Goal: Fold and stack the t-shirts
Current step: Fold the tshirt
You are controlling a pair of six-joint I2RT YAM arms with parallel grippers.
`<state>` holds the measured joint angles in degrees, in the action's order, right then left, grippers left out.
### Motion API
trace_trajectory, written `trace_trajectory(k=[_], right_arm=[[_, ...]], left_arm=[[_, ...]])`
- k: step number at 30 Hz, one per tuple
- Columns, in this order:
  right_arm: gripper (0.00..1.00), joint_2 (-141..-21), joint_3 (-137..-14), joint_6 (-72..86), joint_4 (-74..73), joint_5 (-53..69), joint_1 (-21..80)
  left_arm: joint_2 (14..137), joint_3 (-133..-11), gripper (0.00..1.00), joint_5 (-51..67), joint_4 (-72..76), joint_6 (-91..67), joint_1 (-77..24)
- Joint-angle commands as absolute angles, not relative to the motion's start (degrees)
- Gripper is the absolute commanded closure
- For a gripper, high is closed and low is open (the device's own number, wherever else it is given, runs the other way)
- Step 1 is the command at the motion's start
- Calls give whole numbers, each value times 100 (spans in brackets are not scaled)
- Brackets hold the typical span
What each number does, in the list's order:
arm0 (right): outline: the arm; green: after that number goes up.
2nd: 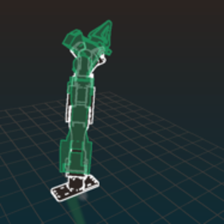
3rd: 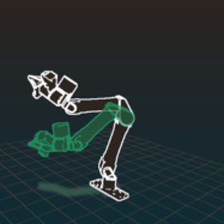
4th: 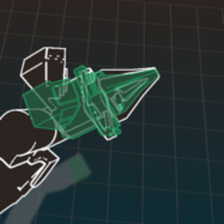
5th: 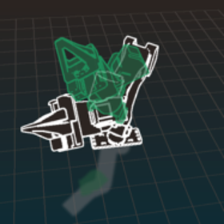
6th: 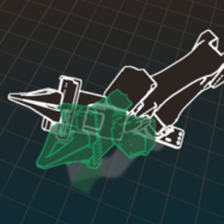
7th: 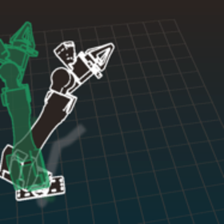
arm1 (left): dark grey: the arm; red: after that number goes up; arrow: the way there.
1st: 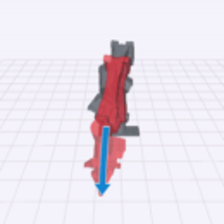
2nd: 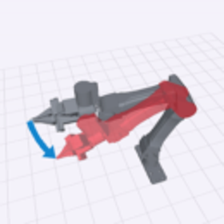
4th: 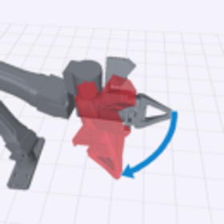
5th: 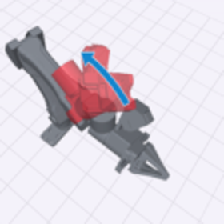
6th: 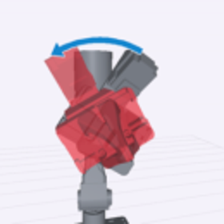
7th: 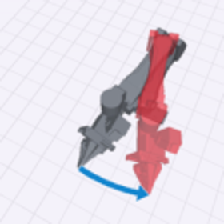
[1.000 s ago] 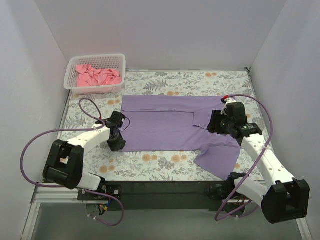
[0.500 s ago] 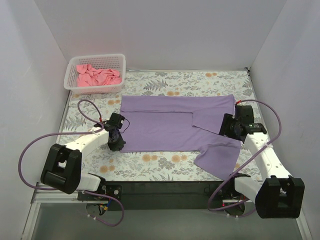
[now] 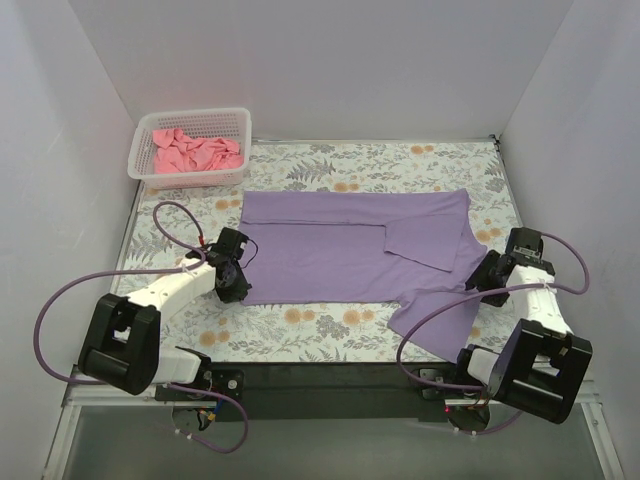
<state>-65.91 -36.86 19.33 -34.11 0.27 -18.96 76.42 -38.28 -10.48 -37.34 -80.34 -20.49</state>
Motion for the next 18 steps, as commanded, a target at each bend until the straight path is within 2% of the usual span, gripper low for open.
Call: trace_trajectory(k=[1,8,18], right_arm=[[48,-6776,-3762,1969,-3086,140,-2030],[58,-7136,-3692,2021,-2682,228,-2153],[63,-7400,-3314,1995,-2276,440,-2531]], left_arm=[[7409,-3797,100,-967,-3621,-7981,-2092],[7260,-3788,100,-853,-3586,-7928,-2092],[7260,-3788,100,-765,-3559,-7893,-2092]])
